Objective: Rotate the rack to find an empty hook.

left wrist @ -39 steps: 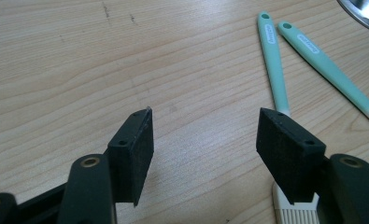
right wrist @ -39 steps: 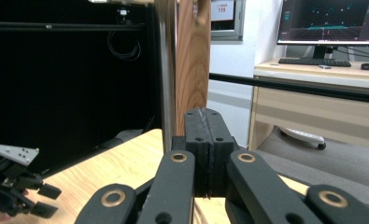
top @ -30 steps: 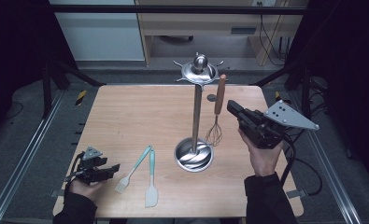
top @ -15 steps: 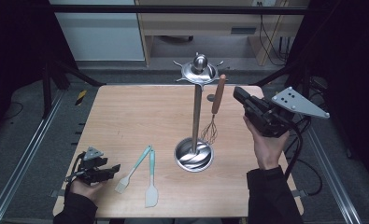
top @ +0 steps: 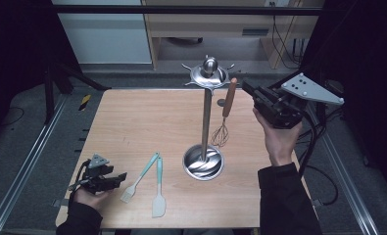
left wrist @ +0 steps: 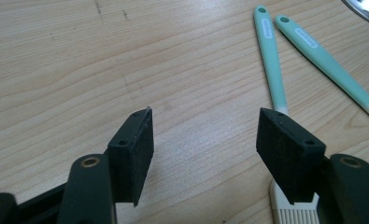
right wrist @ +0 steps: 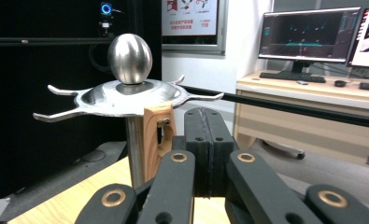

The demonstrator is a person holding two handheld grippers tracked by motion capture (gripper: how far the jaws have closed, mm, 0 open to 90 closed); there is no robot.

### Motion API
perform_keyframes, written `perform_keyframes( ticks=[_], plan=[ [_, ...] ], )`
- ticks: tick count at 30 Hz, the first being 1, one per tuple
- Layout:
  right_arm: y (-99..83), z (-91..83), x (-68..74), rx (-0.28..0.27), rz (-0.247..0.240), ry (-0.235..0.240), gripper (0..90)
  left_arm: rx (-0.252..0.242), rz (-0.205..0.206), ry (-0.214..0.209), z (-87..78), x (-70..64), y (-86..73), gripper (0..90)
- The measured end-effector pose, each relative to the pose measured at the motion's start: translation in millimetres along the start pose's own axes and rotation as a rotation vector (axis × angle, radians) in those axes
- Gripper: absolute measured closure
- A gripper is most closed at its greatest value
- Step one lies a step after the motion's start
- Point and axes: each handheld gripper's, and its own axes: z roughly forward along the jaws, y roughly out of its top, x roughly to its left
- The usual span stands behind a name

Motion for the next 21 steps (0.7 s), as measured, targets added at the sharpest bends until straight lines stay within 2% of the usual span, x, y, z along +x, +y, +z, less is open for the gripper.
perform_keyframes(
  ticks=[4, 6, 21],
  plan=[
    [-0.8, 3.5, 1.0, 0.017, -0.003, 0.010, 90.0, 0.003, 0.001, -0.001, 0.3, -0.3, 0.0, 36.3],
    [-1.6, 6.5, 3.4, 0.030, -0.019, 0.021, 90.0, 0.002, 0.001, -0.002, 0.2, -0.3, 0.0, 36.3],
    [-1.2, 1.6, 16.5, 0.019, -0.063, 0.054, 90.0, 0.001, 0.001, -0.002, 0.1, -0.4, 0.1, 36.3]
  ],
)
